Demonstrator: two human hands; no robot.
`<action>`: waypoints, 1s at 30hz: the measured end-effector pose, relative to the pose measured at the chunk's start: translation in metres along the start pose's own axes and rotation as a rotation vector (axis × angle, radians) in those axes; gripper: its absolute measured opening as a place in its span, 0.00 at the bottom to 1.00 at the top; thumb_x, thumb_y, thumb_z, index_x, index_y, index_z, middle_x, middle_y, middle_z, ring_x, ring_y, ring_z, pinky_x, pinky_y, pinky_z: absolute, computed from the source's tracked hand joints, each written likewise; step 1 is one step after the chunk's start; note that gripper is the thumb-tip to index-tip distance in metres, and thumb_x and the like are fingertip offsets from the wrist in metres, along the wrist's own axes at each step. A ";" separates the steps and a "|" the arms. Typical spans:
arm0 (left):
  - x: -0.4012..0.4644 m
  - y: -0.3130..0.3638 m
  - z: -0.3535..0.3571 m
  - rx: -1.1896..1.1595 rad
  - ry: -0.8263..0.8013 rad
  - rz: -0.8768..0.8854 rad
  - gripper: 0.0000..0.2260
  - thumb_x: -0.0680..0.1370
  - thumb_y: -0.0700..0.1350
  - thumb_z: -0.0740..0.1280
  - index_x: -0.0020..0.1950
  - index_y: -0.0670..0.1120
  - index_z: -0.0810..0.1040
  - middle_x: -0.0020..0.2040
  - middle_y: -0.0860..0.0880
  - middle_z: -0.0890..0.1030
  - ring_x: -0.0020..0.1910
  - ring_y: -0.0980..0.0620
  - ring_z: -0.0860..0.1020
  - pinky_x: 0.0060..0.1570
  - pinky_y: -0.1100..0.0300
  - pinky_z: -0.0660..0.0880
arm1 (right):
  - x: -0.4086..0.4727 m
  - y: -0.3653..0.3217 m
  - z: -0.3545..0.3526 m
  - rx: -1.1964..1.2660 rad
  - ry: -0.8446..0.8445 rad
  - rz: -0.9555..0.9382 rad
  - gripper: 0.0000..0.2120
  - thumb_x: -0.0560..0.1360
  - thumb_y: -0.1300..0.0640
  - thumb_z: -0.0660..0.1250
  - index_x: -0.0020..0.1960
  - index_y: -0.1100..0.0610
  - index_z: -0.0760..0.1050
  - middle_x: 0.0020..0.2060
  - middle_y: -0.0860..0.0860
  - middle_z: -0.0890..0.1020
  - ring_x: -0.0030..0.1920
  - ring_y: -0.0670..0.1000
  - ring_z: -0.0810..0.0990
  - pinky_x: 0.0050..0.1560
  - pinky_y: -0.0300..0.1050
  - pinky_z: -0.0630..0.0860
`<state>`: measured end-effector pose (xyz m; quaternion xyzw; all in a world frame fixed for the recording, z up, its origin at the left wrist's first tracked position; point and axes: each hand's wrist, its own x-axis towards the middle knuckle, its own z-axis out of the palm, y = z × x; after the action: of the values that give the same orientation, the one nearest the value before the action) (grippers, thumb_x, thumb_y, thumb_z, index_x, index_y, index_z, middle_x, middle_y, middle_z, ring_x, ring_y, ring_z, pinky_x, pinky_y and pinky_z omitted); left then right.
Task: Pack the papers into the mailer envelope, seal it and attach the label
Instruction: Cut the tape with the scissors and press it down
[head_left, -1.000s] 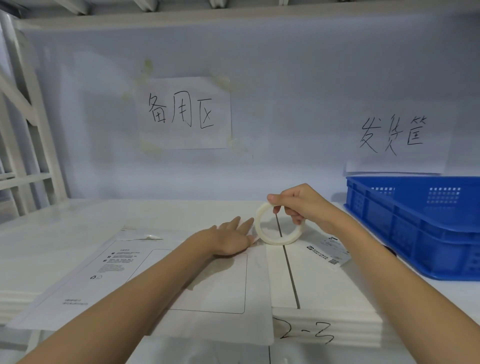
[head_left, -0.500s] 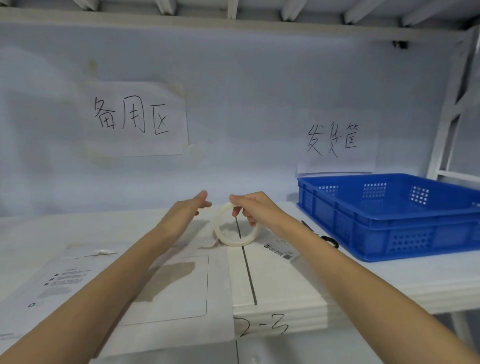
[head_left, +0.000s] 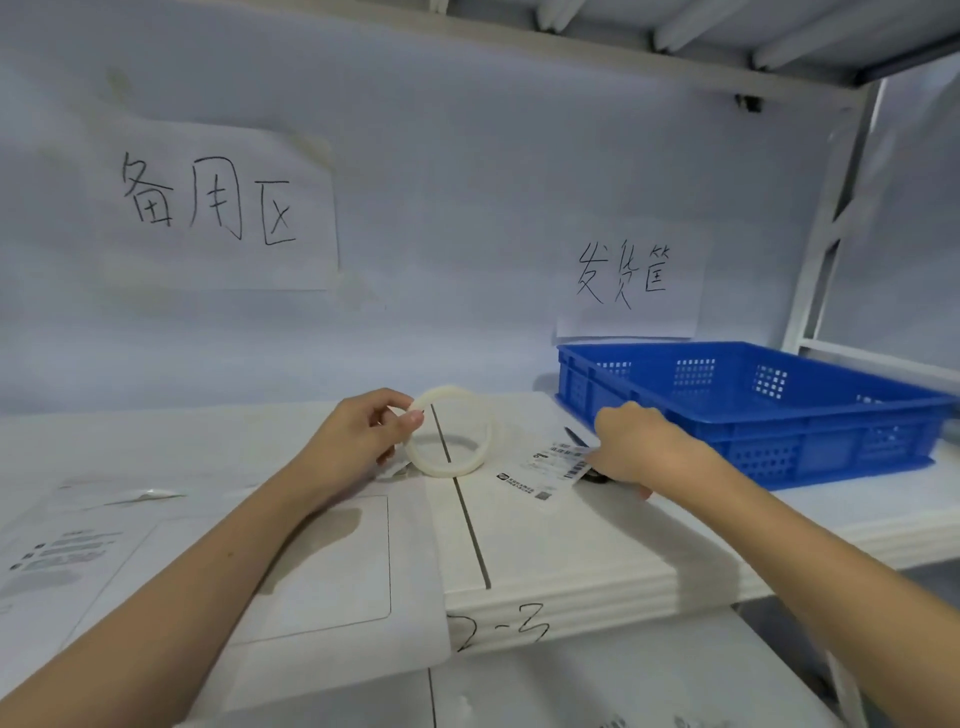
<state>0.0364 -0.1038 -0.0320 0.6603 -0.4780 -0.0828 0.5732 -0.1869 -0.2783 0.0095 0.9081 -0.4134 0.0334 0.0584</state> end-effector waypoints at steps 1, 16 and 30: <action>0.000 -0.001 0.000 0.012 0.004 0.004 0.05 0.78 0.46 0.70 0.47 0.45 0.82 0.30 0.46 0.74 0.27 0.52 0.71 0.30 0.62 0.69 | 0.002 0.000 0.005 -0.008 0.017 0.011 0.05 0.78 0.58 0.59 0.46 0.60 0.69 0.35 0.53 0.70 0.35 0.53 0.73 0.27 0.42 0.66; 0.003 -0.009 -0.001 0.054 0.006 0.013 0.05 0.78 0.48 0.69 0.47 0.47 0.80 0.27 0.50 0.76 0.25 0.52 0.73 0.33 0.58 0.71 | 0.015 0.008 -0.014 0.215 -0.299 0.091 0.09 0.72 0.67 0.62 0.35 0.58 0.66 0.20 0.50 0.75 0.19 0.48 0.74 0.23 0.34 0.70; 0.002 -0.008 -0.001 0.049 -0.003 0.009 0.05 0.78 0.49 0.69 0.47 0.48 0.80 0.32 0.45 0.78 0.27 0.51 0.76 0.33 0.57 0.73 | 0.022 0.005 -0.008 0.234 -0.267 0.089 0.11 0.75 0.55 0.67 0.41 0.56 0.66 0.39 0.55 0.78 0.32 0.53 0.82 0.41 0.45 0.83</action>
<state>0.0428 -0.1054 -0.0370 0.6718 -0.4837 -0.0699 0.5566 -0.1762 -0.2973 0.0201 0.8859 -0.4505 -0.0370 -0.1045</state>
